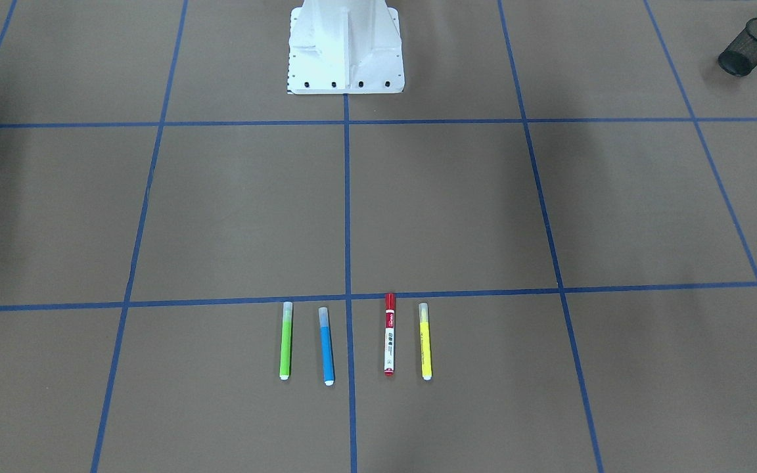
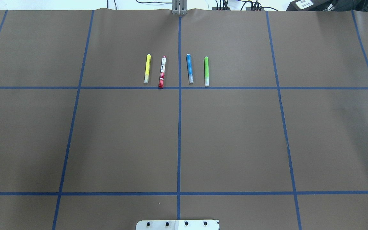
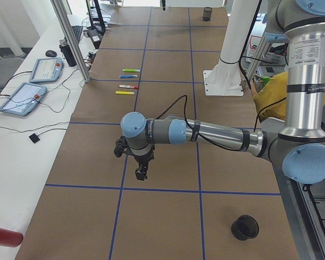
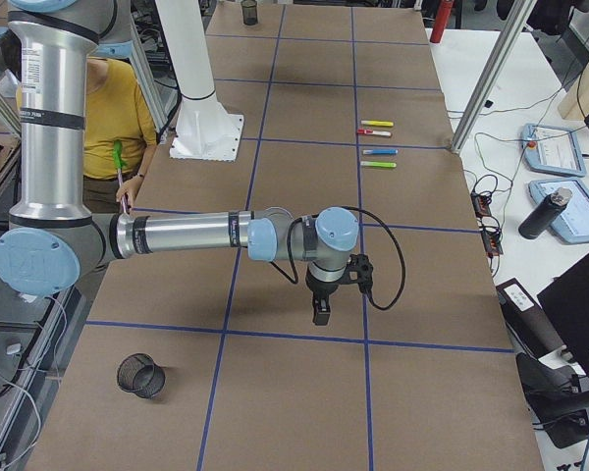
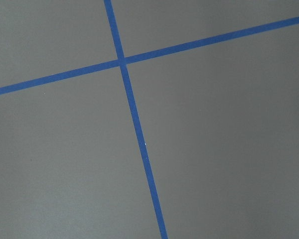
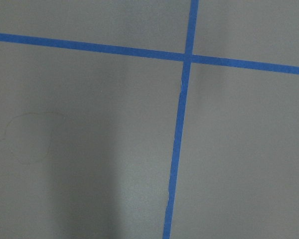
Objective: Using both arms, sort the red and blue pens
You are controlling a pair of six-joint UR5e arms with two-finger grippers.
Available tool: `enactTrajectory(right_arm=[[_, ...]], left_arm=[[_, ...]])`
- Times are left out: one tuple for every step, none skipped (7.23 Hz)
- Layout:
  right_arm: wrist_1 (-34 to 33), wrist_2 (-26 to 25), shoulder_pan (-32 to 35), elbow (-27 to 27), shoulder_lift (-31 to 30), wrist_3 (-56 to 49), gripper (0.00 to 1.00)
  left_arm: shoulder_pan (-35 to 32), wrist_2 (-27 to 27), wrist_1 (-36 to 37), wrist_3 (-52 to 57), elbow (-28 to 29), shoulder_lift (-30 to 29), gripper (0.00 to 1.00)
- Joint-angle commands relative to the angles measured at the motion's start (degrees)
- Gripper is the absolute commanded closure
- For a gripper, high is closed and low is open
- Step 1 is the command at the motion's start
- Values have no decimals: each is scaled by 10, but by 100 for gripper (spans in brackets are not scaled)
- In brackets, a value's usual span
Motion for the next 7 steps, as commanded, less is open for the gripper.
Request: enactTrajectory(right_arm=[[0,0,0,0,0,0,0],[0,-1,0,0,0,-2,0],[1,3,0,10,0,-3,0],[1,2,0,17,1,-2,0],[1,0,0,18,4,0,0],[8,3,0,32,13,-2,0],[50,4,1,34,4,-2,0]], left_arm=[[0,-5,1,-4,-2,-10,0],[1,-5,1,-4,-1,-11,0],[1,-4,1,-2,-2,-11,0],[1,-4,1,-1,-2,-11,0],[1,-4,1,-1,-3,-11,0],[0,-6,-1,-4,-7,-12,0],[1,-8,-6,-6,-24,-13,0]])
